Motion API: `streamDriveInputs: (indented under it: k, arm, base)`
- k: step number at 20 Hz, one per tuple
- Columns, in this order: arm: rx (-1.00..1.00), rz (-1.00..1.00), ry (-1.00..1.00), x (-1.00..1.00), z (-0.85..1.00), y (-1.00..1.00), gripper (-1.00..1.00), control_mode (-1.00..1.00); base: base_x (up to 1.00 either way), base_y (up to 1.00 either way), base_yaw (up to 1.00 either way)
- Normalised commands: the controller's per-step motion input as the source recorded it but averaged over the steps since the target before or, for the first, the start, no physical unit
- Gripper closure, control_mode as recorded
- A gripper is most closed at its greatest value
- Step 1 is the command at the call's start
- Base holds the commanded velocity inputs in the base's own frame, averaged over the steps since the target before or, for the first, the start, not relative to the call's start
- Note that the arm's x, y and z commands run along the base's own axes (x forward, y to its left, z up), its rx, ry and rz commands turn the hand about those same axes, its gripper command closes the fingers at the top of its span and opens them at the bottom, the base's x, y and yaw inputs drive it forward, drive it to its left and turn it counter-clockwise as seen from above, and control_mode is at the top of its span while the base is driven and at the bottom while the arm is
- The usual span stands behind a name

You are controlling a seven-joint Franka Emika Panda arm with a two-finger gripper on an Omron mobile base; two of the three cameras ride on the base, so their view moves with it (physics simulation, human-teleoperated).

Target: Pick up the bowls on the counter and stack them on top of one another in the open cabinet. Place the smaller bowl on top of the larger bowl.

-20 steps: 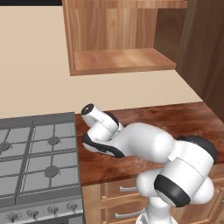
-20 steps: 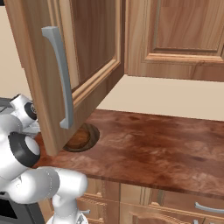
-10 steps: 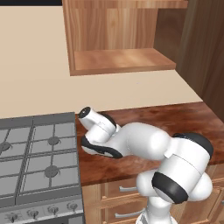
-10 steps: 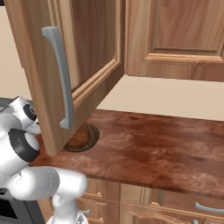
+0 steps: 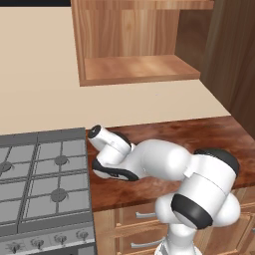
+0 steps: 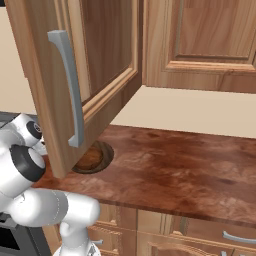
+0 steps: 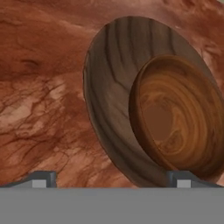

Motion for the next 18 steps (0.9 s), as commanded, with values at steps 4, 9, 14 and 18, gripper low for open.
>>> streamDriveInputs:
  k: [4,9,14,18]
  arm:
    - [0.0,0.0,0.0,0.0,-0.07,-0.15,-1.0,-1.0]
    - [0.0,0.0,0.0,0.0,-0.09,-0.18,-1.0,-1.0]
    - [-0.02,0.0,0.0,0.0,-0.13,-0.05,-1.0,-1.0]
    - [-0.02,0.0,0.0,0.0,-0.12,0.0,-1.0,-1.0]
  base:
    - [0.0,0.0,0.0]
    - [0.0,0.0,0.0]
    - [0.0,0.0,0.0]
    - [0.0,0.0,0.0]
